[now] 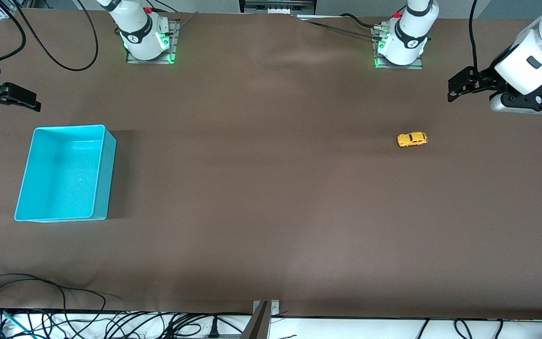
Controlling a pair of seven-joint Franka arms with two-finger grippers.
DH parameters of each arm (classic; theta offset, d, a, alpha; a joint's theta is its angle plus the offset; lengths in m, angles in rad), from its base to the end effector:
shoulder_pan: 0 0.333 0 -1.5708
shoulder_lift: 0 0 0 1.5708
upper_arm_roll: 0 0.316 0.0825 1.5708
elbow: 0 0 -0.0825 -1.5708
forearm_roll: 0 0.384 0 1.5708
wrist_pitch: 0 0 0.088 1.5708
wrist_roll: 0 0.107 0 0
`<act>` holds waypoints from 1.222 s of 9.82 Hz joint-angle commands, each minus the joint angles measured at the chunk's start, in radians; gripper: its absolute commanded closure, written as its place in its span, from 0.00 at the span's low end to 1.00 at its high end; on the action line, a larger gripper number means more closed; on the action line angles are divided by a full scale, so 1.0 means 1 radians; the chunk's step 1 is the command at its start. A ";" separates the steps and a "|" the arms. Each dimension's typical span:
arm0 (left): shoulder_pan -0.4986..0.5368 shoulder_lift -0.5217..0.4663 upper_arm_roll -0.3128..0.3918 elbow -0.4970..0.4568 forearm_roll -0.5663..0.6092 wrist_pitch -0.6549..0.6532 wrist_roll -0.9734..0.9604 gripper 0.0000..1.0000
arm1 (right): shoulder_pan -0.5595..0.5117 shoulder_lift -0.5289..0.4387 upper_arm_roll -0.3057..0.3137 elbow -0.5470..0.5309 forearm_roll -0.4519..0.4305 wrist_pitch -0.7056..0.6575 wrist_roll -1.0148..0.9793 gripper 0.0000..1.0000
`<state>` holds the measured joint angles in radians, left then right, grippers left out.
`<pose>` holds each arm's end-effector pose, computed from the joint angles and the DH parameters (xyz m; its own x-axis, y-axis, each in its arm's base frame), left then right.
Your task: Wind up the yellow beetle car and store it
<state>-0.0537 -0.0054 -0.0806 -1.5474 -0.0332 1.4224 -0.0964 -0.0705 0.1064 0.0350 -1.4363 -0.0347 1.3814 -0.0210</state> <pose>0.5315 -0.0759 0.6263 0.9917 -0.0418 -0.1219 -0.0395 -0.9990 0.0211 0.5662 -0.0255 0.6121 0.9867 -0.0202 -0.1611 -0.0159 -0.9995 0.0276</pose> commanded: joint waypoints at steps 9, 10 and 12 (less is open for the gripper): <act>0.006 0.004 0.001 0.021 -0.010 -0.023 0.021 0.00 | -0.005 -0.007 -0.009 0.016 0.050 -0.031 -0.019 0.00; 0.006 0.004 0.001 0.021 -0.010 -0.023 0.021 0.00 | -0.005 -0.007 -0.009 0.016 0.052 -0.031 -0.019 0.00; 0.006 0.004 0.001 0.021 -0.010 -0.023 0.021 0.00 | -0.005 -0.005 -0.009 0.016 0.055 -0.030 -0.019 0.00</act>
<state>-0.0536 -0.0054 -0.0806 -1.5474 -0.0332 1.4186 -0.0964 -0.0722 0.1033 0.0314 -1.4351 -0.0030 1.3698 -0.0211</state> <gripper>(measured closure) 0.000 0.000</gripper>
